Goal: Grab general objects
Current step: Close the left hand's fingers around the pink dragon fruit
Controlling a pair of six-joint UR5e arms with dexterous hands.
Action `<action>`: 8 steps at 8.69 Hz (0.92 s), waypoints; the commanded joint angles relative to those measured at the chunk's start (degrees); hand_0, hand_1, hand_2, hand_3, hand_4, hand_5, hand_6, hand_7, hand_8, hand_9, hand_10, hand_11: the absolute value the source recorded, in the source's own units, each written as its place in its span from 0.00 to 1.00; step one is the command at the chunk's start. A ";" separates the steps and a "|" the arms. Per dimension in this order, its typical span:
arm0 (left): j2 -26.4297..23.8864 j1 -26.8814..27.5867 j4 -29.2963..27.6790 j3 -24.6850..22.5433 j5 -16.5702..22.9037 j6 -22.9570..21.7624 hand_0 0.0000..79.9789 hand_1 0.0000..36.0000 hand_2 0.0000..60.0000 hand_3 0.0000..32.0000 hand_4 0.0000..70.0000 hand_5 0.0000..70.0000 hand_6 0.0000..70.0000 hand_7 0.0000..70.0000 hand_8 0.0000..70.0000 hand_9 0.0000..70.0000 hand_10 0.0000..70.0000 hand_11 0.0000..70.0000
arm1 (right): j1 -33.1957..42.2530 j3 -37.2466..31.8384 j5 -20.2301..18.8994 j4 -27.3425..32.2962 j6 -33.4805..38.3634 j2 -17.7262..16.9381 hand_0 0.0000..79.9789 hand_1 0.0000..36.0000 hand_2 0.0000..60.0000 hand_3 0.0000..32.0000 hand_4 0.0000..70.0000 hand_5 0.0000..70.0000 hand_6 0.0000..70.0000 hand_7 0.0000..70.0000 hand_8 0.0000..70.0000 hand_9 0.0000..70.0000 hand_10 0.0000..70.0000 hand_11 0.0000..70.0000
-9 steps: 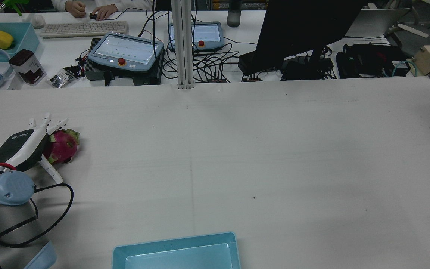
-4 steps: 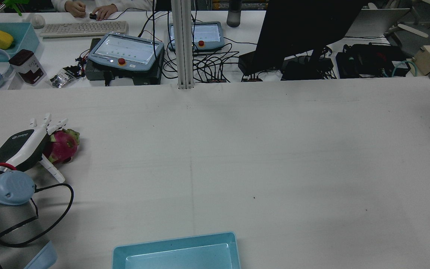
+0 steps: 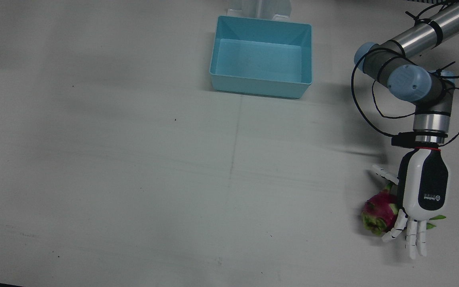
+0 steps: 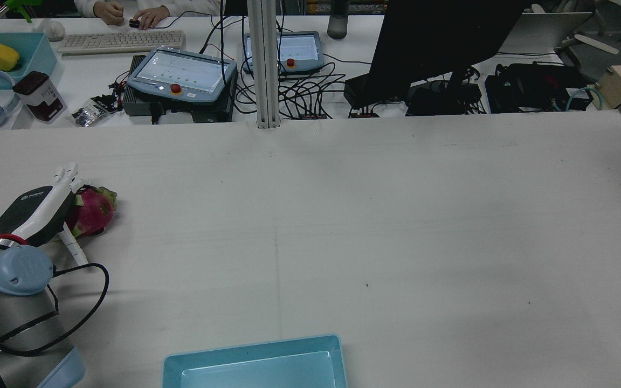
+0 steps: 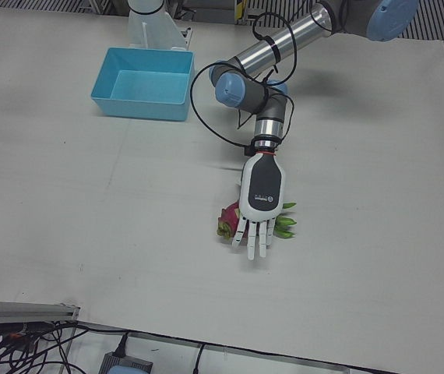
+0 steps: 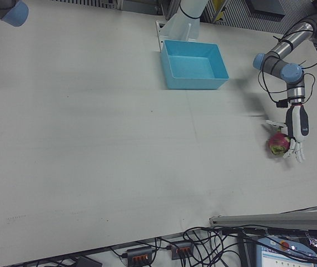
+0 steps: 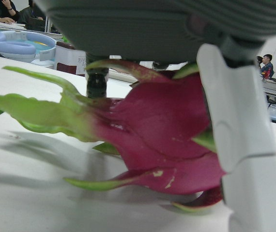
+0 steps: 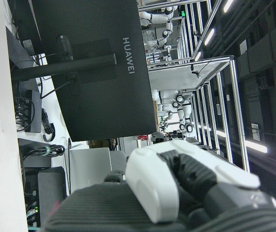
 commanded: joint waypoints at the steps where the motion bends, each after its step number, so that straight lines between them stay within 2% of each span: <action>1: 0.00 0.03 0.00 0.15 -0.34 -0.45 0.66 0.59 0.23 0.00 0.00 1.00 0.10 0.20 0.00 0.02 0.13 0.22 | 0.00 -0.02 0.02 0.00 0.00 0.00 0.00 0.00 0.00 0.00 0.00 0.00 0.00 0.00 0.00 0.00 0.00 0.00; 2: -0.09 0.03 -0.08 0.24 -0.43 -0.36 0.67 0.62 0.24 0.00 0.03 0.97 0.14 0.23 0.01 0.03 0.15 0.25 | 0.00 -0.02 -0.07 0.00 0.00 0.00 0.00 0.00 0.00 0.00 0.00 0.00 0.00 0.00 0.00 0.00 0.00 0.00; 4: -0.09 0.29 -0.08 0.85 -0.52 -0.36 0.68 0.61 0.25 0.00 0.02 1.00 0.21 0.33 0.03 0.06 0.18 0.30 | 0.00 -0.02 0.02 0.00 -0.08 0.00 0.00 0.00 0.00 0.00 0.00 0.00 0.00 0.00 0.00 0.00 0.00 0.00; 5: -0.09 0.29 -0.43 1.11 -0.52 -0.36 0.70 0.67 0.30 0.00 0.00 1.00 0.25 0.39 0.06 0.10 0.19 0.31 | 0.00 -0.02 -0.07 0.00 0.00 0.00 0.00 0.00 0.00 0.00 0.00 0.00 0.00 0.00 0.00 0.00 0.00 0.00; 6: -0.09 0.29 -0.70 1.47 -0.52 -0.36 0.70 0.68 0.32 0.00 0.00 1.00 0.26 0.40 0.06 0.10 0.19 0.31 | 0.00 -0.02 0.02 0.00 0.00 0.00 0.00 0.00 0.00 0.00 0.00 0.00 0.00 0.00 0.00 0.00 0.00 0.00; 7: -0.44 0.29 -0.70 1.64 -0.52 -0.27 0.72 0.75 0.41 0.00 0.00 1.00 0.26 0.38 0.07 0.10 0.19 0.32 | 0.00 -0.02 -0.07 0.00 0.00 0.00 0.00 0.00 0.00 0.00 0.00 0.00 0.00 0.00 0.00 0.00 0.00 0.00; 8: -0.62 0.29 -0.53 1.56 -0.52 -0.27 0.72 0.76 0.42 0.00 0.00 1.00 0.26 0.38 0.07 0.10 0.20 0.32 | 0.00 -0.02 -0.07 0.00 -0.08 0.00 0.00 0.00 0.00 0.00 0.00 0.00 0.00 0.00 0.00 0.00 0.00 0.00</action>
